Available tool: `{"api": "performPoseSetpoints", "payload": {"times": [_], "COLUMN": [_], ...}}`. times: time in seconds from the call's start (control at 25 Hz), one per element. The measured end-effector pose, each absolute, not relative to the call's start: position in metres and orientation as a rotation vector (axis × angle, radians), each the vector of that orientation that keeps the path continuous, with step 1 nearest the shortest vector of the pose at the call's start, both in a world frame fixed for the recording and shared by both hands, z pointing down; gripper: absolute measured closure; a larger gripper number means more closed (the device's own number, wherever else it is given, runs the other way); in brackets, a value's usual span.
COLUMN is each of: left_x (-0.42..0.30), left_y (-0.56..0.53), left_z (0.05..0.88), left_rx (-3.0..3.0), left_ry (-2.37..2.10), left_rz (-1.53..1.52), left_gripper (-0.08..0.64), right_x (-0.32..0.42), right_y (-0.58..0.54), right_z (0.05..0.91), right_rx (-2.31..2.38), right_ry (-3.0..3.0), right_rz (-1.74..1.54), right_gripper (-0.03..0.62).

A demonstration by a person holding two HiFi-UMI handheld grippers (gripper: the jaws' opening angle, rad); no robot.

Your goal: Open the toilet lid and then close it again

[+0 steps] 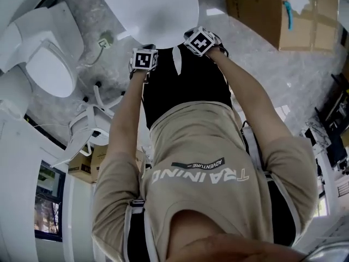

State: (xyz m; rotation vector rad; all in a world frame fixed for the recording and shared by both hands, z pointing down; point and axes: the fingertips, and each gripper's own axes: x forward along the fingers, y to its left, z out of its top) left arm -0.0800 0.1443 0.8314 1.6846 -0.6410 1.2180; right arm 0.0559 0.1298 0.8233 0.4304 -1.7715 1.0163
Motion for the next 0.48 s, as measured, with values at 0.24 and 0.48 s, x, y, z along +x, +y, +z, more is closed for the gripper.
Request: {"api": "performPoseSetpoints", "payload": {"times": [0.24,0.48], "left_x": [-0.071,-0.072], "left_y": [0.090,0.037], "left_z": [0.755,0.670], "left_rx": [1.858,2.021], "left_ry": [-0.732,-0.866], "left_rz": [1.047,0.929], "left_gripper": [0.555,0.555], "right_x": [0.051,0.036], "right_y": [0.085,0.037], "right_z": [0.754,0.684], "right_rx": [0.555,0.731], "right_ry": [-1.913,-2.028], "right_rz": [0.958,0.956], "right_gripper": [0.580,0.580]}}
